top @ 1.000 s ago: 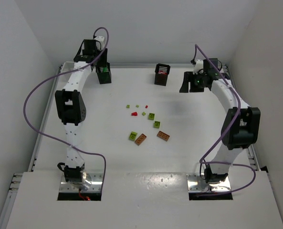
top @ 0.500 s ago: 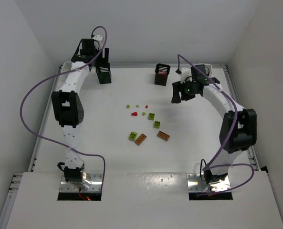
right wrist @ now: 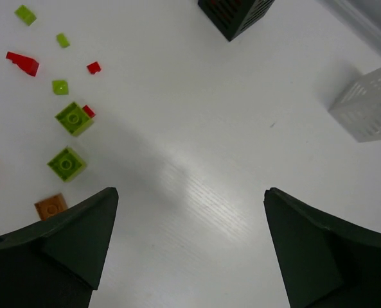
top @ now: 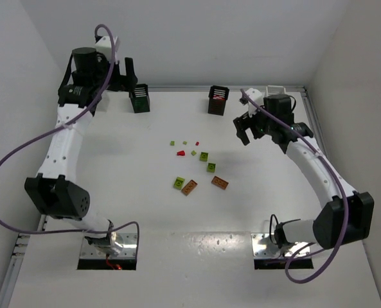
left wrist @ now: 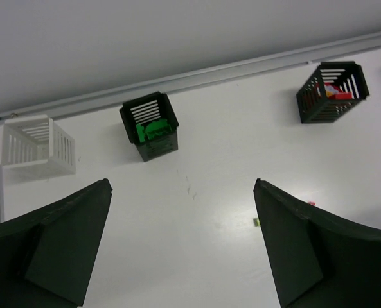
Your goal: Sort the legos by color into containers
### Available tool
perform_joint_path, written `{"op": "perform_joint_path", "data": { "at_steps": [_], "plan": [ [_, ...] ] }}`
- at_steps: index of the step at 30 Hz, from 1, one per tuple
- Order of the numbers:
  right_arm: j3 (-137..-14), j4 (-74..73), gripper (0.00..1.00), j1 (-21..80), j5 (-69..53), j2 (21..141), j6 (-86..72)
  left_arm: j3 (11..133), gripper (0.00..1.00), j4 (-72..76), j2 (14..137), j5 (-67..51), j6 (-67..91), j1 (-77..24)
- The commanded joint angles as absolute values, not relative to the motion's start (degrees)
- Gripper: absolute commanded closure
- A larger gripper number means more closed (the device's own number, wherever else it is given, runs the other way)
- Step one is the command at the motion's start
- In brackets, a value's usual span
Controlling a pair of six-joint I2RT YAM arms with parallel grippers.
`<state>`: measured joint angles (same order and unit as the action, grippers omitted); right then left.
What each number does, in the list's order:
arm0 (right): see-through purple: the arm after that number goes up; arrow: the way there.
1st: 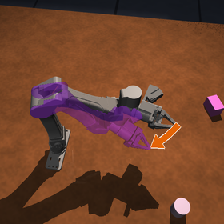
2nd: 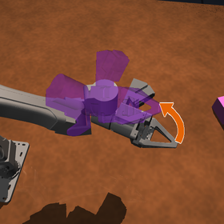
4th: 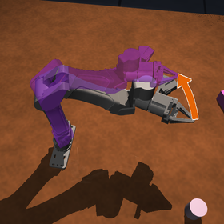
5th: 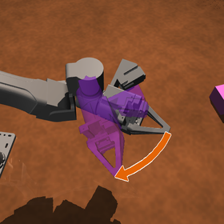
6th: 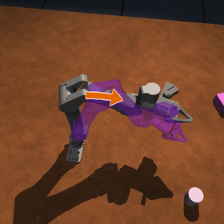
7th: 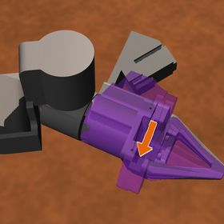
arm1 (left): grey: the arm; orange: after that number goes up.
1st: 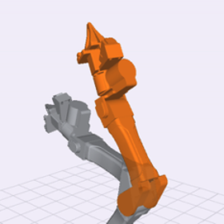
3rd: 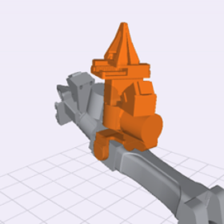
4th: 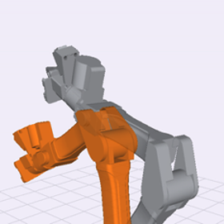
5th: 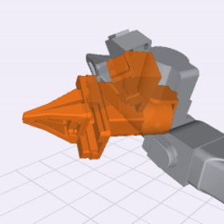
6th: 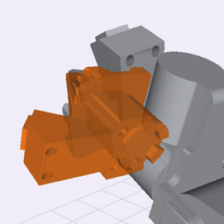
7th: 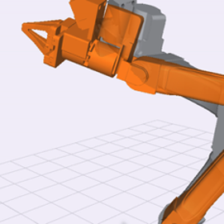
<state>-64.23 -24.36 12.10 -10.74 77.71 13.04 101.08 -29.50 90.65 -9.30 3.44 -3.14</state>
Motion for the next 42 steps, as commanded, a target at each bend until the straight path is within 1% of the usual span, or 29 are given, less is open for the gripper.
{"op": "perform_joint_path", "data": {
  "at_steps": [1,2,5,9,11,13,15,16,17,20,22,28,31,36,39,40,41,42],
  "plan": [
    [-63.3,-21.2,0.04,11.6,-9.9,75.5,17.9,95.8,0.01,-32.2,87.5,-16.1,0.4,-1.7],
    [-64.1,-23.2,0.04,11.6,-10.5,75.5,19.7,93.0,0.01,-32.8,85.6,-20.1,-1.5,-1.7],
    [-66.7,-30.4,0.04,12.1,-13.5,78.7,21.8,87.8,0.01,-32.6,82.5,-22.1,-3.9,-1.7],
    [-70.3,-34.7,0.1,12.1,-15.5,84.4,19.8,74.7,0.01,-27.8,77.2,-23.9,-5.0,-1.7],
    [-72.4,-35.4,0.12,12.1,-17.9,86.2,19.2,71.6,0.01,-27.3,75.8,-26.1,-7.6,-1.7],
    [-74.4,-35.4,0.16,12.7,-20.2,88.1,19.2,67.9,0.07,-27.2,75.8,-24.7,-8.2,-4.8],
    [-76.4,-36.0,0.18,13.4,-21.7,90.2,19.7,67.2,0.12,-28.3,77.1,-23.3,-11.7,-8.3],
    [-78.8,-36.0,0.19,14.1,-21.7,93.6,19.7,67.2,0.14,-28.8,77.1,-22.5,-11.7,-8.3],
    [-80.6,-36.0,0.24,14.1,-21.7,95.8,20.2,67.2,0.15,-28.8,77.6,-22.5,-11.7,-8.3],
    [-89.7,-36.0,0.33,16.8,-21.7,104.3,20.2,67.2,0.15,-28.8,77.1,-25.0,-11.7,-8.3],
    [-91.8,-35.4,0.35,19.2,-22.9,108.3,20.9,66.5,0.15,-29.4,75.9,-25.7,-11.7,-7.7],
    [-91.1,-26.8,0.37,24.9,-27.0,113.0,24.4,65.4,0.15,-31.8,74.4,-28.0,-8.6,-5.4],
    [-89.1,-21.4,0.4,26.3,-30.3,114.2,29.6,66.5,0.13,-37.1,75.1,-34.6,-10.8,-3.9],
    [-85.7,-18.0,0.4,27.5,-36.1,114.2,37.5,67.9,0.12,-40.2,75.6,-37.3,-10.8,1.2],
    [-85.7,-19.8,0.4,28.7,-37.3,115.7,40.9,68.5,0.12,-42.6,77.1,-36.7,-12.8,3.2],
    [-85.7,-19.9,0.37,29.4,-38.0,116.4,41.4,69.1,0.12,-42.6,77.7,-36.7,-13.4,4.0],
    [-85.7,-19.3,0.27,29.4,-38.1,116.4,42.1,69.1,0.12,-43.3,78.2,-36.7,-14.1,4.0],
    [-84.6,-17.6,0.24,30.0,-38.1,116.4,42.1,69.8,0.12,-43.3,78.7,-36.7,-14.8,4.6]
  ]
}}
